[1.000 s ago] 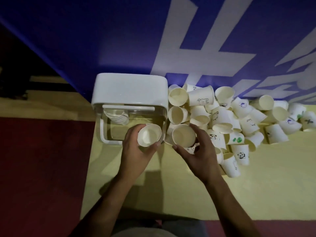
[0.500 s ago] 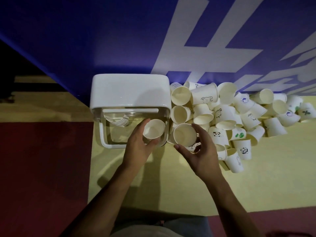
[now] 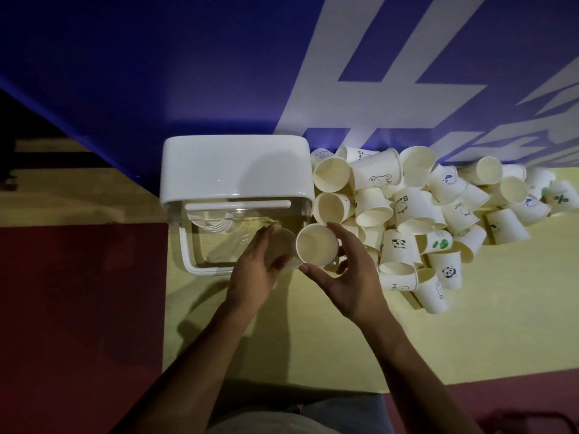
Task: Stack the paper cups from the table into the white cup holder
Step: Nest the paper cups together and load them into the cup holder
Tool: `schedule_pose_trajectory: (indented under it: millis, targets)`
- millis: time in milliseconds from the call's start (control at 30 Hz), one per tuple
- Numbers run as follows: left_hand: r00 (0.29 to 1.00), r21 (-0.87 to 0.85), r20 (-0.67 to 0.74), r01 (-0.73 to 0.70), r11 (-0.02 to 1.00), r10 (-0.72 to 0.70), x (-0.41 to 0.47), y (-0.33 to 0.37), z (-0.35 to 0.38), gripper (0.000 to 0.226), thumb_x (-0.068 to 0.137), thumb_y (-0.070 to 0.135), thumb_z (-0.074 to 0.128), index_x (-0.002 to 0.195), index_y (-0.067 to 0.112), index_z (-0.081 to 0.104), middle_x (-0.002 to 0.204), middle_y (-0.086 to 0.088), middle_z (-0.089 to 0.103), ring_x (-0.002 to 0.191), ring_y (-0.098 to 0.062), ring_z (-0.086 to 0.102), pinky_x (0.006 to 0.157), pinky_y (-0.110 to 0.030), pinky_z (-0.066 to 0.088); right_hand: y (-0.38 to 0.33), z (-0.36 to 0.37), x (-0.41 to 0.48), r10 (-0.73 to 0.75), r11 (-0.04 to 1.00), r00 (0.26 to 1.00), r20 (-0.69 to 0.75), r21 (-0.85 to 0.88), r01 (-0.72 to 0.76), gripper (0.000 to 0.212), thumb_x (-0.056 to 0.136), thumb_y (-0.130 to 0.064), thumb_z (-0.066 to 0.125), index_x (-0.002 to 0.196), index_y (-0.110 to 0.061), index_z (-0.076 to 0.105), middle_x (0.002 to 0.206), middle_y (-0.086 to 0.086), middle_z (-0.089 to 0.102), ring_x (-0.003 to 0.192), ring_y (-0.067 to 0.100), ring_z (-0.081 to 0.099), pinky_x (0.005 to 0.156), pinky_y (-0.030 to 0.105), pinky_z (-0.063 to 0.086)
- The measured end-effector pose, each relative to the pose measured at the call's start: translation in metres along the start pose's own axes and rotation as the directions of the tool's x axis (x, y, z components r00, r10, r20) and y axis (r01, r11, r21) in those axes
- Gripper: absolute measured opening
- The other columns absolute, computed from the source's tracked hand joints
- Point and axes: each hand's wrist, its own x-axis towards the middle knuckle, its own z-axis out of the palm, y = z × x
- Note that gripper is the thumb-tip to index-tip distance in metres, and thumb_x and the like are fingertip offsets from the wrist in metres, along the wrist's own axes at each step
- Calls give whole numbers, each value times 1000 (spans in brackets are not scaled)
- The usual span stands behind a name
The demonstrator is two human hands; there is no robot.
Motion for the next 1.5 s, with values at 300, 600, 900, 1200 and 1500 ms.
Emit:
schedule_pose_trajectory:
  millis: [300, 600, 900, 1200, 1500]
  targets:
    - [970, -418, 53, 236, 877, -236, -16, 6, -23, 48, 108, 32, 46, 156, 36, 38, 154, 14, 48, 137, 0, 45, 114, -26, 37, -7, 33, 15, -44, 999, 992, 120, 33, 40, 77, 75, -49, 88, 140, -31, 51, 130, -26, 56, 109, 3, 61, 82, 24, 55]
    - [978, -303, 81, 206, 931, -190, -3, 11, -21, 40, 110, 35, 41, 149, 34, 49, 129, 13, 64, 112, -2, 63, 97, -24, 50, 14, 64, 25, -13, 992, 973, 232, -116, 41, 85, 84, -63, 72, 153, -25, 40, 152, -7, 47, 130, 16, 55, 93, 40, 56]
    - [981, -123, 105, 173, 977, -161, -6, 1, -15, 49, 107, 34, 48, 155, 38, 39, 127, 4, 70, 116, -11, 65, 96, -30, 54, 23, 66, 34, 33, 991, 945, 326, -136, 12, 85, 86, -25, 81, 158, -29, 34, 158, -5, 42, 137, 20, 48, 106, 41, 49]
    - [982, -146, 81, 182, 972, -172, -9, 12, -20, 50, 104, 39, 54, 152, 41, 41, 140, 14, 60, 125, -8, 59, 103, -35, 52, 20, 57, 31, 11, 987, 943, 334, -154, 43, 89, 87, -37, 78, 160, -30, 27, 162, -5, 34, 142, 17, 42, 109, 38, 47]
    - [968, -76, -238, -97, 992, 76, -48, 97, 7, 43, 98, 35, 52, 137, 16, 57, 137, -5, 61, 120, -21, 59, 94, -30, 48, 46, -50, -20, 154, 984, 987, 42, -96, -149, 33, 94, -39, 69, 124, -28, 70, 114, -13, 72, 77, 7, 64, 77, 31, 57]
